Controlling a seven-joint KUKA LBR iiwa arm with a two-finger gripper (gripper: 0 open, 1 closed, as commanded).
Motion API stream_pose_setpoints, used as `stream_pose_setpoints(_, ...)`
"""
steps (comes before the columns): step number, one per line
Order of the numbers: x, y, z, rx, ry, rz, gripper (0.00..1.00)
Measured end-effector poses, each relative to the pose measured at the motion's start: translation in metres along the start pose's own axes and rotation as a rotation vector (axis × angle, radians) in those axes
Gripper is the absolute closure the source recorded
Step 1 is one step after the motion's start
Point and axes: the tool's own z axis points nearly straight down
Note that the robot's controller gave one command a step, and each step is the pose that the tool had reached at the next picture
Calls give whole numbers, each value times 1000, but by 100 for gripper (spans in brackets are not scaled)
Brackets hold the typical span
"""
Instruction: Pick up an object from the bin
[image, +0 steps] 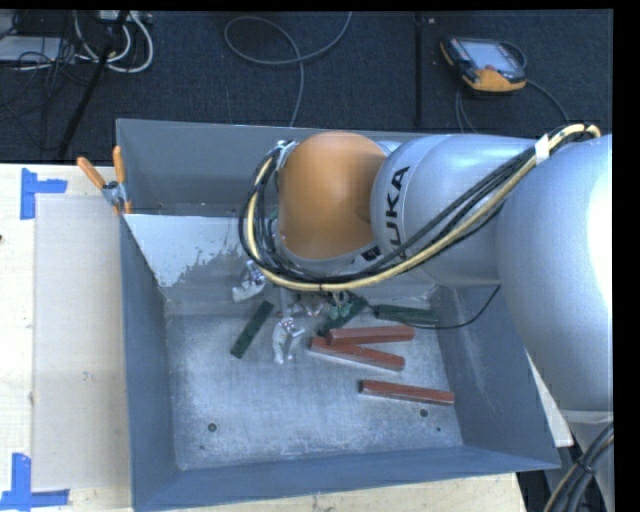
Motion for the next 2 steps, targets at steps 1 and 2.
stream_pose_setpoints(1,-2,2,47,0,1,-188,0)
stream_pose_setpoints(2,-12,0,48,1,-33,-125,100)
